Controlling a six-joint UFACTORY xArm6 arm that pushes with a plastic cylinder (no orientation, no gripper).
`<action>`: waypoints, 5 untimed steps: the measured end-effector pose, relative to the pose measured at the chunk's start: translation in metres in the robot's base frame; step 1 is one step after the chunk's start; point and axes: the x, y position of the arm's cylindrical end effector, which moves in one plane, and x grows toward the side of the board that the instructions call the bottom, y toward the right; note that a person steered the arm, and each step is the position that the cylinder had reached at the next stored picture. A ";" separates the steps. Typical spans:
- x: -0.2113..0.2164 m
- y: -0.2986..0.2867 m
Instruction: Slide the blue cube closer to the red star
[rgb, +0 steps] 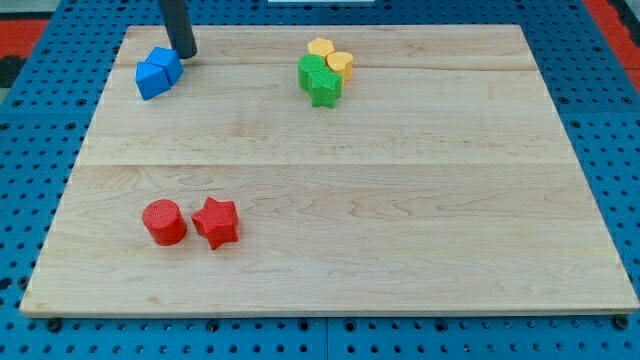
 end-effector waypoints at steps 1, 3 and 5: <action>0.003 0.002; 0.022 0.000; 0.028 -0.020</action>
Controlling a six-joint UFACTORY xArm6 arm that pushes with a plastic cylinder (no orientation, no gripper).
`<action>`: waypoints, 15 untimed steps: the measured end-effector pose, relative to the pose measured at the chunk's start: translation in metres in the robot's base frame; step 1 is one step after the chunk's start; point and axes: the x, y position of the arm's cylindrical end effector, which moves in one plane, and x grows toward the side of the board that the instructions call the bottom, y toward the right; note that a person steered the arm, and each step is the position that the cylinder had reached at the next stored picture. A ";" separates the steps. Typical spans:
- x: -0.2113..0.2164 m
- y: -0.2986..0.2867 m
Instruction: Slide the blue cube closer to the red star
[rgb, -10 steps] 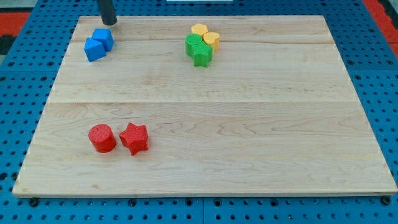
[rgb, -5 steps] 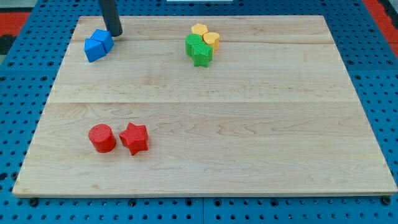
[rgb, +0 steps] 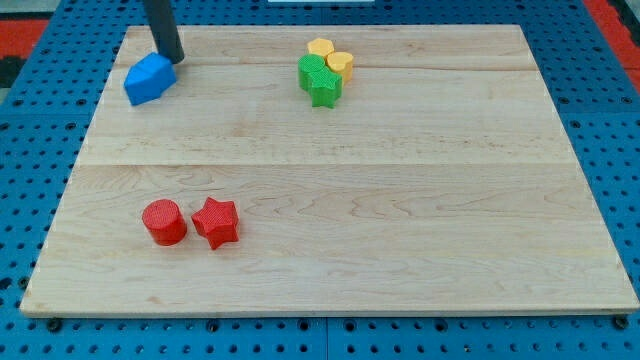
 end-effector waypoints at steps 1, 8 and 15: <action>0.028 -0.006; 0.087 -0.077; 0.125 -0.048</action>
